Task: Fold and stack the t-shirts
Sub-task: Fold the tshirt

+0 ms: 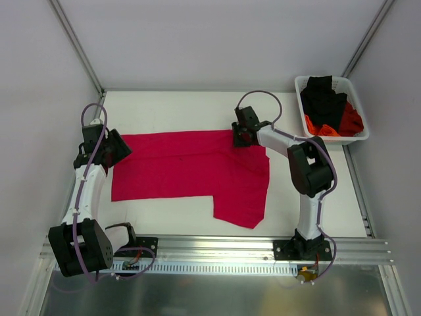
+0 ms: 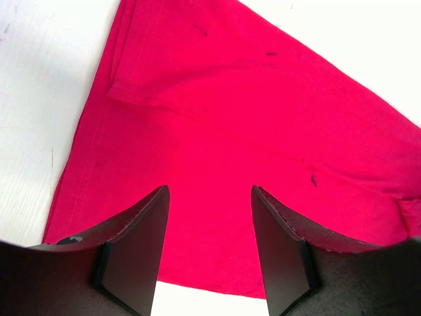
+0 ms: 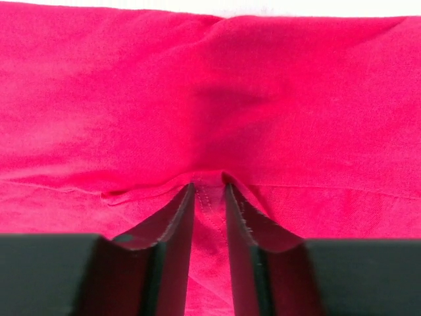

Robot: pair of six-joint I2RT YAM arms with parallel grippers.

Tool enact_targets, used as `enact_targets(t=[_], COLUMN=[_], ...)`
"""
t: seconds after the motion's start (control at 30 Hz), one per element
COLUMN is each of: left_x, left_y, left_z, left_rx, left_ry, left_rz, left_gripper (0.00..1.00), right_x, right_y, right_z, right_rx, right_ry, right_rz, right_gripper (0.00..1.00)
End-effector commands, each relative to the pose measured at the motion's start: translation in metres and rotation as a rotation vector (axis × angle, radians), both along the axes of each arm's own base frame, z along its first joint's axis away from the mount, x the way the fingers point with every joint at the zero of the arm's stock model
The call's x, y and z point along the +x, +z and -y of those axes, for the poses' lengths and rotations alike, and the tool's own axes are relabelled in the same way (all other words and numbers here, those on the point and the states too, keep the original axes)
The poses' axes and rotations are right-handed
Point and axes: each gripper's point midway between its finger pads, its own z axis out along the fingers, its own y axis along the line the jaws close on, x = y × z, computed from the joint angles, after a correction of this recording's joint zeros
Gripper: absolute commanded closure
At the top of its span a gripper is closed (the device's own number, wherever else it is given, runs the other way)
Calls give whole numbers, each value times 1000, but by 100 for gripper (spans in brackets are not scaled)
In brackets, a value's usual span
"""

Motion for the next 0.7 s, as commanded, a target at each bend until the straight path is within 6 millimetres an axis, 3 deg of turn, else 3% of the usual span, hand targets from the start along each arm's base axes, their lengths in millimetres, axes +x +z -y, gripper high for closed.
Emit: enact_targets(t=[0.0,0.03,0.13,0.43,0.53,0.57,0.67], left_x=[-2,-2,-1,2,2,3,3], left_y=[12,12,13,17,19,20,20], left_z=[-3,-3,-2,-5,-4,-4,-4], left_rx=[22,22,20,34,36,36,37], left_ry=[-2,-4,-6,-10,-16,-21,-24], left_rz=[27,28,30,38,42,44,44], left_gripper=[47,47,47,47,47,47,47], right_x=[10,11,10,-15,-31,-36,-63], right_y=[9,11,13,36,34,42,38], right_z=[-4,-5,-4,-12,-18,-23,-32], right_rx=[-2,0,0,25,55,69,84], right_ry=[-7,-5,-13,35,67,79,129], right_rz=[26,28,24,62,40,58,32], right_gripper=[76,86,100,100,100,100,100])
